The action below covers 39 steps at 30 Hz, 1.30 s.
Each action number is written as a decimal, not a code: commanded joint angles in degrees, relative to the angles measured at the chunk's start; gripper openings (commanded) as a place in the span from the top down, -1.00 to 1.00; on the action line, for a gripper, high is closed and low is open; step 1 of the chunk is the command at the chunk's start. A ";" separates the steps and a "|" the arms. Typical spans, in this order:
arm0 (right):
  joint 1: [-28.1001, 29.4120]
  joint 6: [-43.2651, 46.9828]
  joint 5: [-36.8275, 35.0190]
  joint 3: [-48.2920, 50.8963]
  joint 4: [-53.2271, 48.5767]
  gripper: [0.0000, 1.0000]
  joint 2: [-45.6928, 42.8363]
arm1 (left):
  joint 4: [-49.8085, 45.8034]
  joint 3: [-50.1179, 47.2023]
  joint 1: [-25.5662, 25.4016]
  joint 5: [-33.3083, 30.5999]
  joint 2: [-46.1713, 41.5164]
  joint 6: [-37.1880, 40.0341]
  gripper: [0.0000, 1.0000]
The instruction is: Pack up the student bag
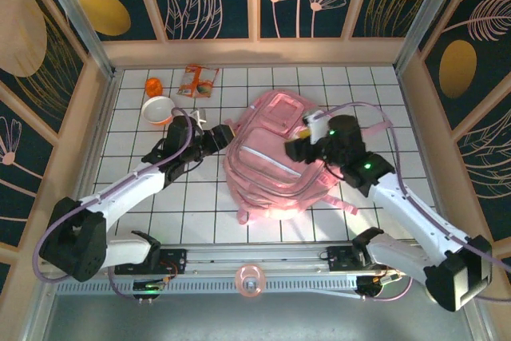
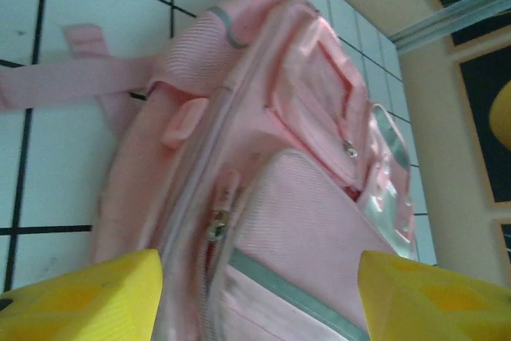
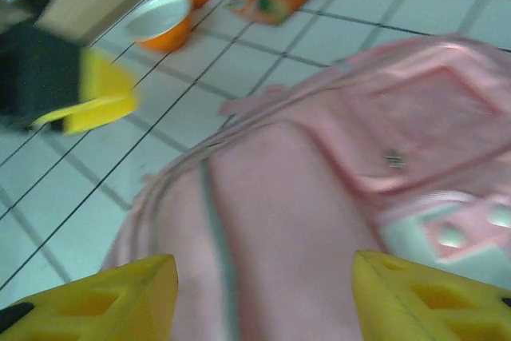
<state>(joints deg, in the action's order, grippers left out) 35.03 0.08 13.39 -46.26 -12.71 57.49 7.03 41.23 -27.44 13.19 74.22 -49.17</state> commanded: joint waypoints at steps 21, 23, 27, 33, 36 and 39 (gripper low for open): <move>-24.79 -21.98 5.20 15.18 -1.28 -0.28 -2.02 | 15.32 -8.38 -8.38 17.84 10.36 -6.18 0.12; -25.92 -21.20 8.15 16.36 2.17 -0.28 -0.78 | 16.71 -9.32 -10.31 17.69 9.15 -6.43 0.09; -26.55 -17.93 11.43 14.20 7.05 -0.28 4.92 | 17.47 -12.18 -11.21 15.75 2.93 -3.93 -0.03; -26.46 -6.42 9.21 5.54 0.21 -0.28 5.97 | 2.36 -7.52 -6.85 12.32 -7.59 15.63 -0.45; -23.84 0.14 9.55 3.28 -1.71 -0.28 1.67 | -3.10 -2.34 3.00 22.41 -7.29 27.82 -0.51; -15.68 9.28 8.33 1.82 -4.16 -0.25 -0.99 | -13.48 5.85 7.14 25.37 -4.40 47.60 -0.63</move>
<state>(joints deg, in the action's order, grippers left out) 13.65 -1.32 21.76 -42.39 -13.65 58.72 4.27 41.63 -22.41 32.47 68.20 -23.35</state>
